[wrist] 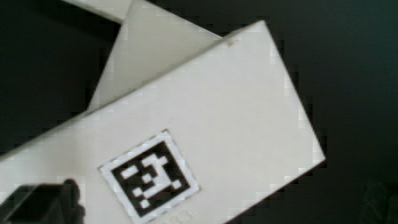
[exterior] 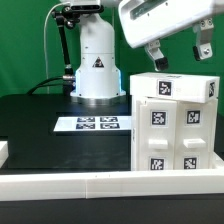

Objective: Assemble cabinet

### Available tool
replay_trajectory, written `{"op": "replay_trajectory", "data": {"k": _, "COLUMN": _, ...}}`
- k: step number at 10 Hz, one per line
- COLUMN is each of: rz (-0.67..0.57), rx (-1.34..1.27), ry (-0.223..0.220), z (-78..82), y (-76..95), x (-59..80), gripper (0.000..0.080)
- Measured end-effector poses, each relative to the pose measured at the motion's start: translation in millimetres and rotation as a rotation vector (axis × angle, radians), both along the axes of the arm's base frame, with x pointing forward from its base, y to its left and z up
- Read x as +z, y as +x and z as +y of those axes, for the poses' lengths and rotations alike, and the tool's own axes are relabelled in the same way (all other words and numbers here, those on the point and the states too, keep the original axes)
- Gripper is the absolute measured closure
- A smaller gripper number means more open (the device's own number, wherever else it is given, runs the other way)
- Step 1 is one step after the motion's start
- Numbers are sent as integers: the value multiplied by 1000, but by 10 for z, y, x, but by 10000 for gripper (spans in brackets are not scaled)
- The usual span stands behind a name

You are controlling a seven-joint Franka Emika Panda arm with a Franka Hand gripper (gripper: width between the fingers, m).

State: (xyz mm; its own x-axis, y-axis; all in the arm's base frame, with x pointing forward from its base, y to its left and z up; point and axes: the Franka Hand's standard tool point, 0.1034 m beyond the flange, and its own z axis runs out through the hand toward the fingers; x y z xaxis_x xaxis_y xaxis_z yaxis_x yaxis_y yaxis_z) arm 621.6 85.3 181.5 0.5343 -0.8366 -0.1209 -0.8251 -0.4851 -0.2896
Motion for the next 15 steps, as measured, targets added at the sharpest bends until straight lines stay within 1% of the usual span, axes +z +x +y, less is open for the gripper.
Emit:
{"op": "replay_trajectory", "data": {"k": 1, "rz": -32, "rx": 149, "ry": -44, "z": 11, "y": -8, "x": -8, "gripper": 3}}
{"op": "replay_trajectory", "data": {"k": 2, "rz": -74, "rx": 322, "ry": -78, "z": 3, "y": -7, "x": -24, "gripper": 3}}
{"op": "replay_trajectory", "data": {"k": 3, "rz": -90, "rx": 381, "ry": -89, "z": -7, "y": -2, "x": -25, "gripper": 3}}
{"op": "replay_trajectory", "data": {"k": 4, "rz": -121, "rx": 513, "ry": -115, "z": -20, "y": 3, "x": -30, "gripper": 3}}
{"op": "replay_trajectory", "data": {"k": 6, "rz": -177, "rx": 878, "ry": -186, "z": 18, "y": -18, "x": -52, "gripper": 3}}
{"op": "replay_trajectory", "data": {"k": 7, "rz": -184, "rx": 925, "ry": -192, "z": 27, "y": -24, "x": -51, "gripper": 3}}
{"op": "replay_trajectory", "data": {"k": 8, "rz": -213, "rx": 1084, "ry": -235, "z": -2, "y": -19, "x": -35, "gripper": 3}}
{"op": "replay_trajectory", "data": {"k": 10, "rz": -239, "rx": 1217, "ry": -262, "z": -37, "y": -18, "x": -45, "gripper": 3}}
{"op": "replay_trajectory", "data": {"k": 11, "rz": -255, "rx": 1313, "ry": -283, "z": -57, "y": -18, "x": -47, "gripper": 3}}
{"op": "replay_trajectory", "data": {"k": 13, "rz": -287, "rx": 1505, "ry": -309, "z": -23, "y": -37, "x": -71, "gripper": 3}}
{"op": "replay_trajectory", "data": {"k": 14, "rz": -298, "rx": 1614, "ry": -324, "z": 26, "y": -61, "x": -106, "gripper": 3}}
{"op": "replay_trajectory", "data": {"k": 15, "rz": -301, "rx": 1669, "ry": -331, "z": 42, "y": -71, "x": -137, "gripper": 3}}
